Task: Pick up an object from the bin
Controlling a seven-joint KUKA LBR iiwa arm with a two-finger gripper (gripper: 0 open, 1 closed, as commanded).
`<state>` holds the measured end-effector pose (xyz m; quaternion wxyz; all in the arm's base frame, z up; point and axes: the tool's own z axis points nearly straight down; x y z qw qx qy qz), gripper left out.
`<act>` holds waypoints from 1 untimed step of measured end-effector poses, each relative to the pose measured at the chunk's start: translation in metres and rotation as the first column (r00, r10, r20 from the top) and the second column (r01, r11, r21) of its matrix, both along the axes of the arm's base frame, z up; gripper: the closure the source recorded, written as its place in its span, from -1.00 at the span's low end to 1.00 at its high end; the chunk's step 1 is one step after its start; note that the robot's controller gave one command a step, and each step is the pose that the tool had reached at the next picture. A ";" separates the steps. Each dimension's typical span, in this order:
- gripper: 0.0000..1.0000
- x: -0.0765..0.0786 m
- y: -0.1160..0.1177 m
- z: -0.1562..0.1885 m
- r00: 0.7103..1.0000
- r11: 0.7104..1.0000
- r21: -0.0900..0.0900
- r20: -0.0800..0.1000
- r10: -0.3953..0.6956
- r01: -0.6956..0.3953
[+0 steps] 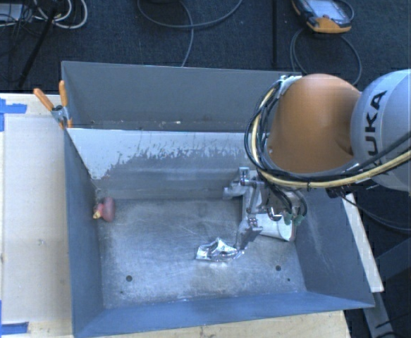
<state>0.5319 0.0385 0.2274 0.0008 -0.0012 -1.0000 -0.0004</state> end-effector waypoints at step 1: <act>-1.00 -0.021 -0.035 -0.140 1.000 1.000 -0.001 -0.009 -0.028 0.028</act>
Offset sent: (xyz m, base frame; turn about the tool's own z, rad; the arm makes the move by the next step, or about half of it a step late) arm -0.0178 -0.0352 -0.1352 0.0257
